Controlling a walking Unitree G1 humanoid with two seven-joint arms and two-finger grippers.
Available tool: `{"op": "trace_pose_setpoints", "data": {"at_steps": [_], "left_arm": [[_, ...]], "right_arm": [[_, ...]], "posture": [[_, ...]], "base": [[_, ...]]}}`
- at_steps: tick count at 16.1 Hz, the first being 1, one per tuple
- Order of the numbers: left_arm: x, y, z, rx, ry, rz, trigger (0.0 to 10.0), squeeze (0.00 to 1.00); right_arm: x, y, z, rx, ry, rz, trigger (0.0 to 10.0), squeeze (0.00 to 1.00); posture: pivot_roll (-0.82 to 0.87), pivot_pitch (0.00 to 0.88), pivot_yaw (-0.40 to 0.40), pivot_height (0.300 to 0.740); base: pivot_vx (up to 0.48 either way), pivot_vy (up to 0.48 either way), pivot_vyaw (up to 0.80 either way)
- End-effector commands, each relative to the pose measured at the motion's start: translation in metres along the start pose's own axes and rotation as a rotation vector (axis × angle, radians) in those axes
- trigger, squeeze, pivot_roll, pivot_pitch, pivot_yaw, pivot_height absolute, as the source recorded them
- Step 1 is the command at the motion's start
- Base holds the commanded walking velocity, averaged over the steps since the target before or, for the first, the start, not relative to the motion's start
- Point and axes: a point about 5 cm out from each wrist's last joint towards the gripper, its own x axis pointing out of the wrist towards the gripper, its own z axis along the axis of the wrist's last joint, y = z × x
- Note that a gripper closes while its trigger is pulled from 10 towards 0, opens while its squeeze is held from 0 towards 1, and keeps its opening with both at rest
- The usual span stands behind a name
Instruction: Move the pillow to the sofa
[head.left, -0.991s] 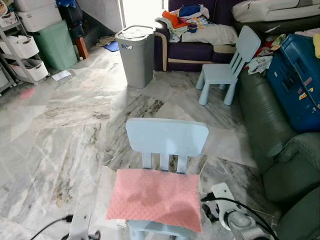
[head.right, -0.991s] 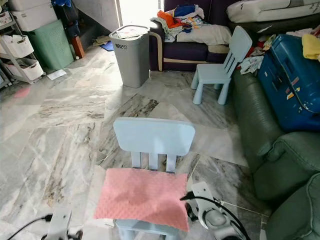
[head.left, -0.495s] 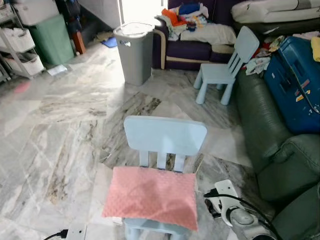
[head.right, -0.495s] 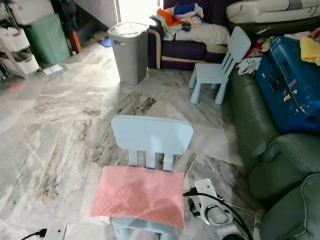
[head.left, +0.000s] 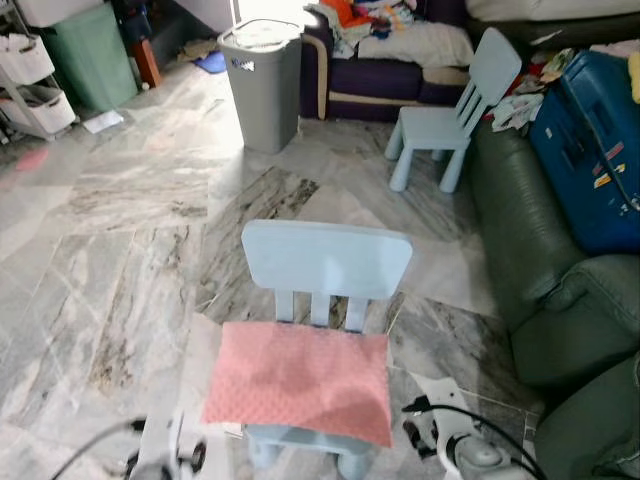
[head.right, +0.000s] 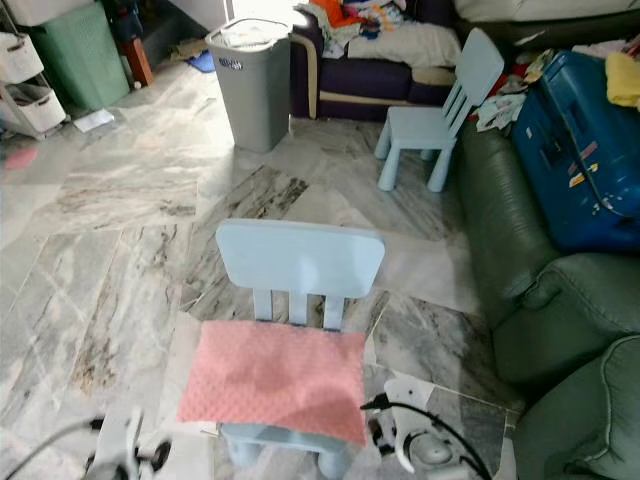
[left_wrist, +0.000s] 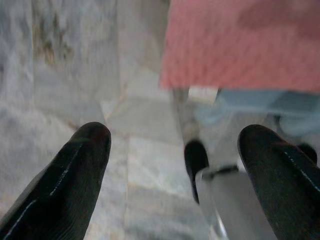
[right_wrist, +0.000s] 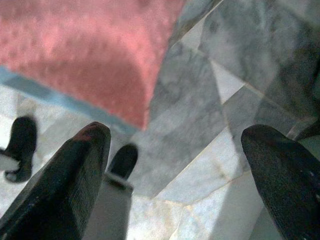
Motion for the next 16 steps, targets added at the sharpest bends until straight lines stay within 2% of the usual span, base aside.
{"op": "trace_pose_setpoints", "data": {"at_steps": [1,4,5,8,9,11,16], "left_arm": [[0.002,-0.005,0.009,0.034,-0.033,-0.011,10.0,0.0],[0.005,-0.015,0.022,0.059,-0.079,-0.054,10.0,0.0],[0.007,-0.02,0.034,0.042,-0.138,-0.079,10.0,0.0],[0.004,-0.03,0.061,0.059,-0.31,-0.18,10.0,0.0],[-0.005,-0.032,0.07,0.08,-0.411,-0.238,10.0,0.0],[-0.017,-0.029,0.074,0.083,-0.464,-0.253,10.0,0.0],[-0.068,-0.019,0.07,0.072,-0.55,-0.287,10.0,0.0]], "right_arm": [[-0.002,0.0,-0.009,0.033,0.041,0.01,10.0,0.0],[-0.003,-0.002,-0.014,0.071,0.04,0.001,10.0,0.0],[-0.002,-0.009,0.0,0.157,-0.047,-0.037,10.0,0.0],[-0.004,-0.019,0.037,0.223,-0.256,-0.039,10.0,0.0],[-0.011,-0.019,0.054,0.232,-0.374,-0.007,10.0,0.0],[-0.022,-0.023,0.059,0.224,-0.436,-0.001,10.0,0.0],[-0.071,-0.035,0.053,0.268,-0.51,0.001,10.0,0.0]], "posture": [[0.0,0.145,-0.03,0.74],[-0.01,0.153,-0.026,0.74],[-0.01,0.16,-0.023,0.74],[-0.02,0.178,-0.02,0.74],[-0.01,0.199,-0.017,0.74],[0.0,0.217,-0.015,0.74],[0.0,0.246,-0.01,0.74]], "base": [[0.0,0.0,0.0],[0.0,0.0,0.0],[0.0,0.0,0.0],[0.0,0.0,0.0],[0.0,0.0,0.0],[0.0,0.0,0.0],[0.0,0.0,0.0]]}}
